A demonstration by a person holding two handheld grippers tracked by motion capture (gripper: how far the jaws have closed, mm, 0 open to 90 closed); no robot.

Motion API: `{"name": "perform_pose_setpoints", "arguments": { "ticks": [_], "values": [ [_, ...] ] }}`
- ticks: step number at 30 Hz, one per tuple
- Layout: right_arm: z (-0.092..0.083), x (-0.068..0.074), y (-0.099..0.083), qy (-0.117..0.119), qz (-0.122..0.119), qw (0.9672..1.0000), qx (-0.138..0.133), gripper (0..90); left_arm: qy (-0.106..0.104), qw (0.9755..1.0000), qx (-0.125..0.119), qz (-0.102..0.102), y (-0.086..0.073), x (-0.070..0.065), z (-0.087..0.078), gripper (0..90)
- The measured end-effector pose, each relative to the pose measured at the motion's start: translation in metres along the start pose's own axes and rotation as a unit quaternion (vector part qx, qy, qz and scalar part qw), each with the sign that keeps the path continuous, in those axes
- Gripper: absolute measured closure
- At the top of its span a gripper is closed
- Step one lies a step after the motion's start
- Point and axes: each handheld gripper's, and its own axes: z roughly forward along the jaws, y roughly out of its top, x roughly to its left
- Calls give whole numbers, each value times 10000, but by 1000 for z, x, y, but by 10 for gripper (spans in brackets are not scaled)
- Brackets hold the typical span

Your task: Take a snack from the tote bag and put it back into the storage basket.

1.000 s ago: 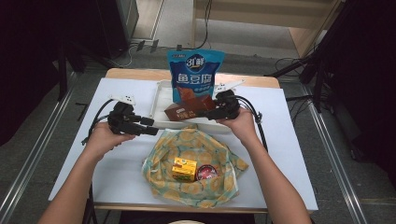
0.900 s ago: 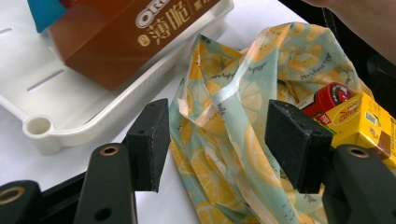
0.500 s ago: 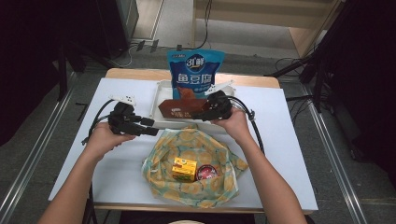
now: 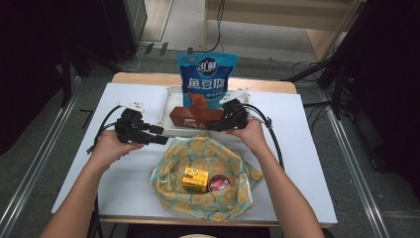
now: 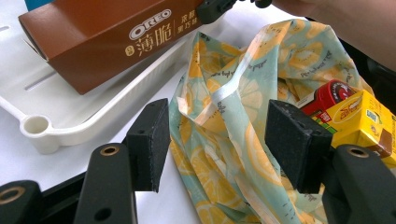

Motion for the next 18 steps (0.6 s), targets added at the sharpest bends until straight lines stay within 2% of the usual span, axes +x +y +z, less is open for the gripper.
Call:
{"name": "perform_pose_setpoints", "arguments": {
  "ticks": [11,14,18],
  "values": [
    [1,-2,-1,-57,-23,9999,-81,346,-2,10000,-6,1,0,0,0,408],
    [2,-2,-2,-5,25,10000,-37,339,-4,10000,-4,5,0,0,0,408],
    [2,-4,-5,-51,51,9999,-77,321,-4,10000,-8,3,0,0,0,408]
  ]
}}
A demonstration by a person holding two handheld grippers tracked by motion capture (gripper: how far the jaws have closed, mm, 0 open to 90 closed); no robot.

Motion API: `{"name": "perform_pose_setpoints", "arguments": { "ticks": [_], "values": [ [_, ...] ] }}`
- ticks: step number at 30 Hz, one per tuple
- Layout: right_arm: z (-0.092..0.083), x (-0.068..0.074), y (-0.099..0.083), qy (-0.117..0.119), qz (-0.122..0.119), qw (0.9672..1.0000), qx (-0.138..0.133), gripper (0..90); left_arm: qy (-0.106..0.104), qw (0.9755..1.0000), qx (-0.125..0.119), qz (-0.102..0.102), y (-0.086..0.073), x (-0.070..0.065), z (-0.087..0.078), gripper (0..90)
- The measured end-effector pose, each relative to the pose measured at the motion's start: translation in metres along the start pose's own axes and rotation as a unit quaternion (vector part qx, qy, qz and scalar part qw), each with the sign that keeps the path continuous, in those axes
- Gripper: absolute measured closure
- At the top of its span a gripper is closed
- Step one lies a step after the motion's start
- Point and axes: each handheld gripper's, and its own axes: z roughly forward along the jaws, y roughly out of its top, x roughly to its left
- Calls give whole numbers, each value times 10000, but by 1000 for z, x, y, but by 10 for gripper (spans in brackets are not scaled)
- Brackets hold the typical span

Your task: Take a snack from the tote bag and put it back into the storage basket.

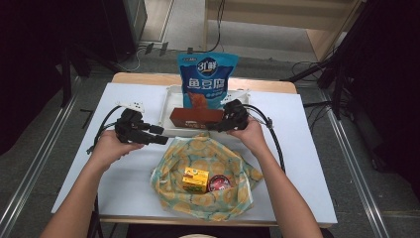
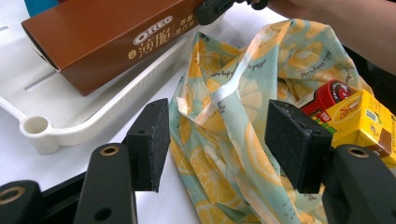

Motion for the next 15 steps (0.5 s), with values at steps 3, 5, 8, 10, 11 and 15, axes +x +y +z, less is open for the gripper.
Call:
{"name": "perform_pose_setpoints", "arguments": {
  "ticks": [3,5,8,10,11,15],
  "values": [
    [1,-1,-1,4,33,10000,-42,308,4,10000,14,7,0,0,0,408],
    [1,-2,-1,-14,69,10000,-54,298,2,10000,14,6,0,0,0,408],
    [0,-3,-1,-85,83,9999,-80,277,1,10000,0,-7,0,0,0,408],
    [-3,-4,-1,-95,90,9999,-106,275,-1,10000,7,-8,0,0,0,408],
    [-3,-4,-1,-95,90,9999,-106,275,3,10000,6,-4,0,0,0,408],
    [-4,-4,-1,-177,52,9998,-86,269,4,10000,11,-1,0,0,0,408]
  ]
}}
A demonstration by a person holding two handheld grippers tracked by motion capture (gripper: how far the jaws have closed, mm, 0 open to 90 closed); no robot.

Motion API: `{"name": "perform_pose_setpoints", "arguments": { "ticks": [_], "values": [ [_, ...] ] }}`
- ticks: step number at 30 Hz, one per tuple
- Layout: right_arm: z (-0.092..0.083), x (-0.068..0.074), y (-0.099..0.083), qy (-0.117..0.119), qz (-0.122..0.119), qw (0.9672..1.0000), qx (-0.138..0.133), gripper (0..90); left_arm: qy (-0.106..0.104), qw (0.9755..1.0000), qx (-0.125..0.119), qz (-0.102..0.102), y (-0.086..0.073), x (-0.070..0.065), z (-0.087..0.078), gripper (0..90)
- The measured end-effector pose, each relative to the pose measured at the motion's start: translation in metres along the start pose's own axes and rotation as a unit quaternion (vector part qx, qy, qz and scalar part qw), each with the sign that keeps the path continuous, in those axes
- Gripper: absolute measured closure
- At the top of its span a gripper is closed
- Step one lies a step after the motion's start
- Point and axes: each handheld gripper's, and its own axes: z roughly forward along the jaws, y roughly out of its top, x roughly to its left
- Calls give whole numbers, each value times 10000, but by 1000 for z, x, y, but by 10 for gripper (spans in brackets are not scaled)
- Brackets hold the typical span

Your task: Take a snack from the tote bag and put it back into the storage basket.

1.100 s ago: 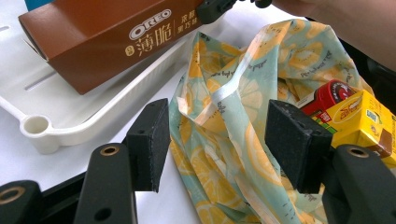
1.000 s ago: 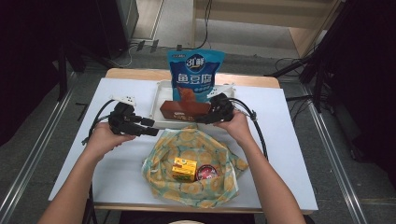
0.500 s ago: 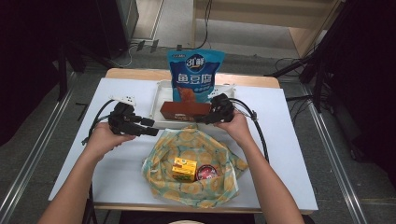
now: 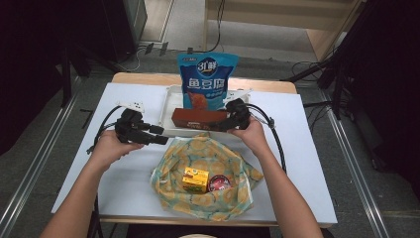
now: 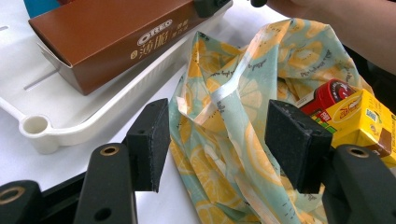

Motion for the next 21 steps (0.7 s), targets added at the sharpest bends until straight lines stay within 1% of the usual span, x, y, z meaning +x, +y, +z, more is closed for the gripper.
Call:
{"name": "perform_pose_setpoints", "arguments": {
  "ticks": [3,6,14,18,21],
  "values": [
    [-3,-1,1,-14,32,10000,-23,265,-4,10000,-7,-5,0,0,0,408],
    [-8,-1,3,-18,25,10000,-94,267,-5,10000,-5,4,0,0,0,408],
    [-14,1,5,-28,-7,9998,-192,286,-4,10000,3,14,0,0,0,408],
    [-17,5,5,-5,-19,9997,-230,315,-1,10000,-12,0,0,0,0,408],
    [-19,9,7,-2,-94,9997,-234,332,5,10000,-19,3,0,0,-1,408]
  ]
}}
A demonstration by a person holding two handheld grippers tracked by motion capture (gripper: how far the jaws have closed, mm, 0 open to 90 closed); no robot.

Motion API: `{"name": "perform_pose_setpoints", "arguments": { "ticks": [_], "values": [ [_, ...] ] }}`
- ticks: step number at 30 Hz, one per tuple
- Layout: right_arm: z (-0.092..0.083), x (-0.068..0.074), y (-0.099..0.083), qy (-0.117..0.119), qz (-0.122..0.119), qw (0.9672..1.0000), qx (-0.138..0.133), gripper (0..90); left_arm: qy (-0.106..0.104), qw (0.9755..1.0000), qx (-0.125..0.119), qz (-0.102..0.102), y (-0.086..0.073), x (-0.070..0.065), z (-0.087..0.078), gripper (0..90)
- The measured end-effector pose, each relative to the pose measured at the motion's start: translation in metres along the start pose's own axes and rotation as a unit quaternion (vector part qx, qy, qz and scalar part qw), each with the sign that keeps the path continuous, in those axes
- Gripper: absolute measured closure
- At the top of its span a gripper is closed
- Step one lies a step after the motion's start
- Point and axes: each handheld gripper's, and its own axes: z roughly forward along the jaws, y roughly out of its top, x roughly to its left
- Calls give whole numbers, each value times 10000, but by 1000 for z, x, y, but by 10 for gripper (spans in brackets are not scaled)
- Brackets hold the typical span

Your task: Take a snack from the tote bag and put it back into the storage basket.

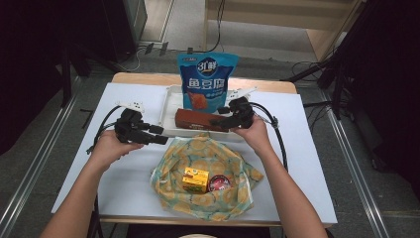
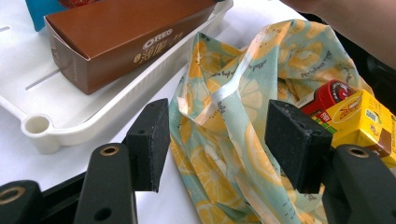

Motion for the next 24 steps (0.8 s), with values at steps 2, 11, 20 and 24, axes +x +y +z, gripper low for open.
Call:
{"name": "perform_pose_setpoints", "arguments": {
  "ticks": [2,11,20,24],
  "values": [
    [-1,3,1,39,-24,10000,-7,343,1,10000,-3,5,0,0,0,408],
    [1,18,-6,50,-114,9999,-116,412,3,10000,-9,7,0,0,0,409],
    [7,31,-5,62,-163,9997,-152,521,11,10000,-23,7,0,0,-1,408],
    [10,33,-7,28,-43,9998,-205,611,21,10000,-17,13,0,0,-1,408]
  ]
}}
